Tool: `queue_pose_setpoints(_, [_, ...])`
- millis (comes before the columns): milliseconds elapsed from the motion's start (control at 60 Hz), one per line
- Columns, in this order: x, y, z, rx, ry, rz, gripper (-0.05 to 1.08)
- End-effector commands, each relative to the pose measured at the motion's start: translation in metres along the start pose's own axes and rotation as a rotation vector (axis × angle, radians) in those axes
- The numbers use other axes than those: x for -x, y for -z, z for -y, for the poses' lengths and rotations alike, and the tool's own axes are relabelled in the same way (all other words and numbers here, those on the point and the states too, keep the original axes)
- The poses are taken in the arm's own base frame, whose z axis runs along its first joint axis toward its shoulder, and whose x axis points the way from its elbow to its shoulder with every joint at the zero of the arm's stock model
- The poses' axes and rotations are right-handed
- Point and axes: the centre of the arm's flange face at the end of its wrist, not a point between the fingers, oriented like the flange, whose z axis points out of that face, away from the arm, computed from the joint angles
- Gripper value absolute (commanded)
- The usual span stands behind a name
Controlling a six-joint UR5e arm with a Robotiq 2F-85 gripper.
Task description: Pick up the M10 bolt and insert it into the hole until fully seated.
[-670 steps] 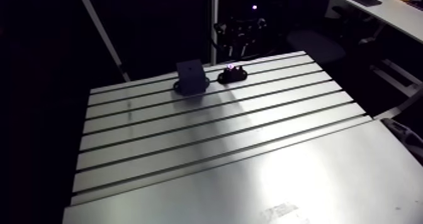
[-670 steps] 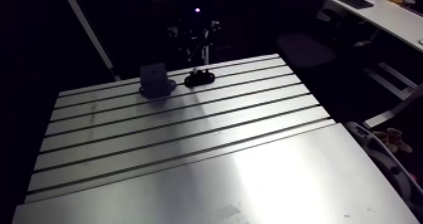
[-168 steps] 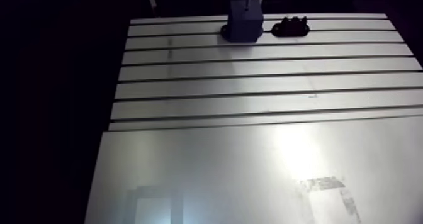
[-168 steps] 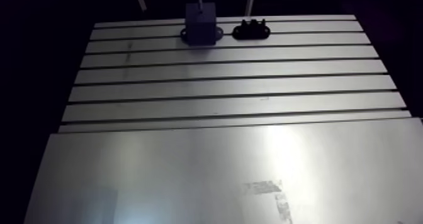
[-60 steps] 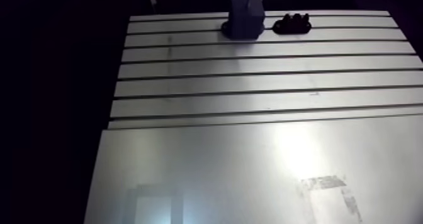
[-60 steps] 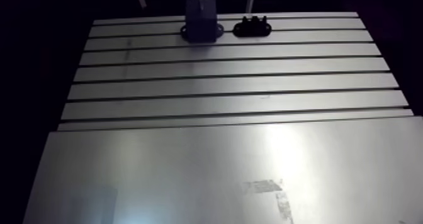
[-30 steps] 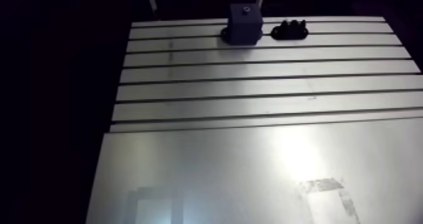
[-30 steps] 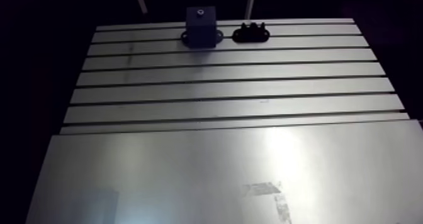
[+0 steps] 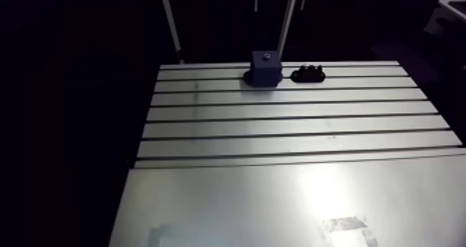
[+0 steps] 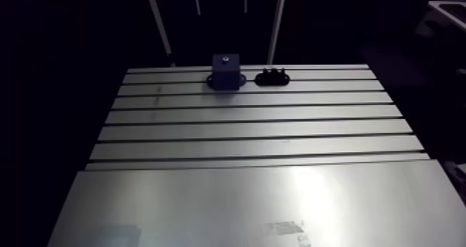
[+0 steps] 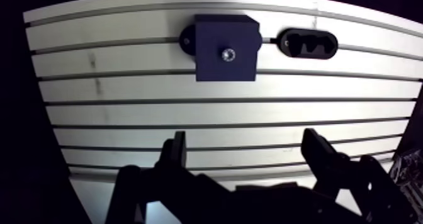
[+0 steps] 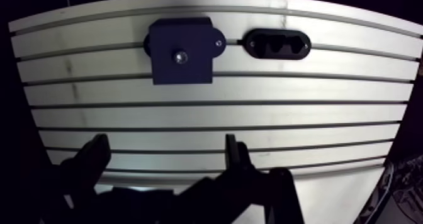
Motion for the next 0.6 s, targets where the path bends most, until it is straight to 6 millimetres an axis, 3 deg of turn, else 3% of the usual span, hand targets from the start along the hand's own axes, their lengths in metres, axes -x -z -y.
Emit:
queue_pose_setpoints(17, [0.130,0.085,0.010,-0.021,0.007,-0.129,0.01])
queue_pose_setpoints(200, [0.141,0.074,0.010,-0.019,0.008,-0.109,0.01])
queue_pose_setpoints(383, [0.146,0.085,0.009,-0.014,0.006,-0.131,0.01])
queue_pose_setpoints(600, [0.147,0.070,0.007,-0.014,0.005,-0.105,0.01])
